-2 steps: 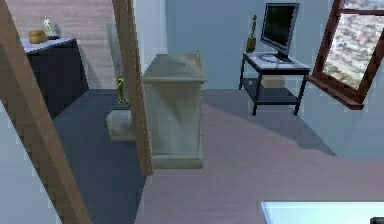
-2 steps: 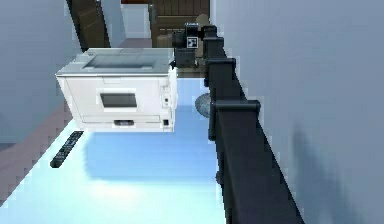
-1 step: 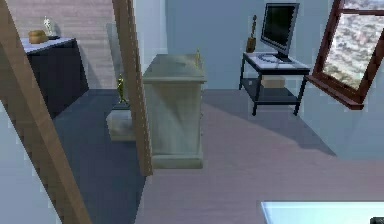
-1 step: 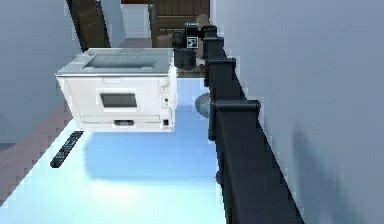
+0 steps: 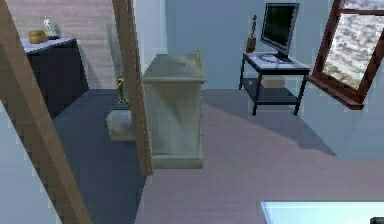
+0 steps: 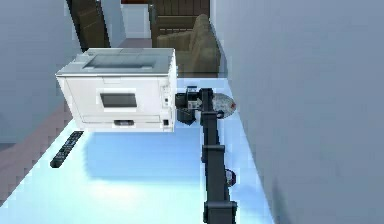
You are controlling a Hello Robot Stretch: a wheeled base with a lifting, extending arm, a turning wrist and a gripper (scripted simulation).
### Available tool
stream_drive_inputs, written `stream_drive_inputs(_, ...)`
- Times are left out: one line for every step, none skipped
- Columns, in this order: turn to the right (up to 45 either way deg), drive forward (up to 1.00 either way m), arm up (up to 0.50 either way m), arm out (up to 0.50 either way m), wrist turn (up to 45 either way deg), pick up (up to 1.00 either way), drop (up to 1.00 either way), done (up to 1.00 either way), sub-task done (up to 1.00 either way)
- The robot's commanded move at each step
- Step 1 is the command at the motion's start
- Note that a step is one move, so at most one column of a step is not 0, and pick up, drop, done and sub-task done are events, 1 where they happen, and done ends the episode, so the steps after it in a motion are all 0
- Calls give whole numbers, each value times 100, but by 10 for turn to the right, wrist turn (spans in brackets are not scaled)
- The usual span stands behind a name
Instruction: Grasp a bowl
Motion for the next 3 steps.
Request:
stream_drive_inputs(0, 0, 0, 0, 0, 100, 0, 0, 0)
stream_drive_inputs(0, 0, 10, 0, 0, 0, 0, 0, 0)
stream_drive_inputs(0, 0, 0, 0, 0, 0, 0, 100, 0)
